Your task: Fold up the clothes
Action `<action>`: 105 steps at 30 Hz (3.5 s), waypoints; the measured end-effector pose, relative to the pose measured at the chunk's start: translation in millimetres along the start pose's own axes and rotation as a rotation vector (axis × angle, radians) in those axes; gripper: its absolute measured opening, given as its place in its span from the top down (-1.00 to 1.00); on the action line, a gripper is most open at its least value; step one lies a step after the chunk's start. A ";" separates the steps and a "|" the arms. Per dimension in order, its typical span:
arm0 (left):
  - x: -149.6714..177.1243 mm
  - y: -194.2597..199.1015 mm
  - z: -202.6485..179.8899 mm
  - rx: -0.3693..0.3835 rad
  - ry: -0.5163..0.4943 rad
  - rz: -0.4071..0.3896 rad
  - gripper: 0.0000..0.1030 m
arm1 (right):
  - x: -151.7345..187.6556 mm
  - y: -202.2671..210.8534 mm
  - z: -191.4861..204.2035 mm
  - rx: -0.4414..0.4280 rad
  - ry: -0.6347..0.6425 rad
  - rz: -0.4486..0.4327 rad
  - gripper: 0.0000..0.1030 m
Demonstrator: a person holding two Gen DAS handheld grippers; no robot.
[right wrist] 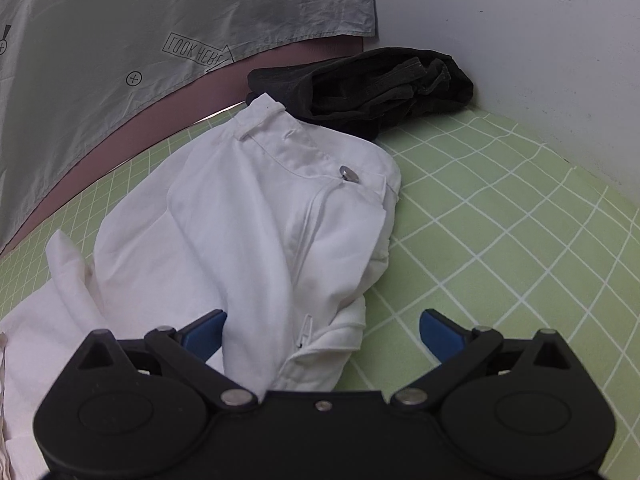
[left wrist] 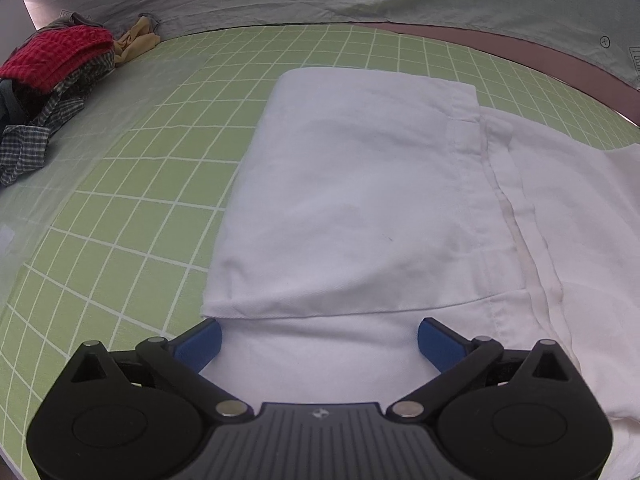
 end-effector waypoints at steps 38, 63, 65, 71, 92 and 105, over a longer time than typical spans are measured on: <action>-1.8 -1.4 0.2 0.018 0.014 0.003 -1.00 | -35.5 -19.9 -22.5 -0.125 -0.204 -0.058 -0.99; -2.6 -1.4 -1.1 0.017 0.019 -0.001 -1.00 | -42.4 -56.7 -61.1 -0.189 -0.515 -0.028 -0.94; -2.6 -1.5 -1.3 0.017 0.019 -0.001 -1.00 | -40.8 -57.1 -56.0 -0.210 -0.532 -0.037 -0.93; -3.2 -1.7 -1.4 0.018 0.019 0.006 -1.00 | -43.2 -58.0 -45.4 -0.246 -0.486 0.003 0.14; -3.6 -3.1 1.4 0.022 0.015 0.018 -1.00 | -13.2 16.7 -129.6 0.049 -0.457 -0.136 -0.57; -3.6 -3.7 0.5 0.020 0.018 0.020 -1.00 | -3.6 -14.1 -118.3 -0.135 -0.680 -0.099 0.11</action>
Point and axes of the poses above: each gripper's, at about its wrist camera, not at the fingertips, and y roughly against the way its jaws point, z to its left, x to its underside, the point moved 5 cm from there along -y, roughly the way its jaws point, and after that the axes turned 4 degrees about x, right-handed, at the moved point
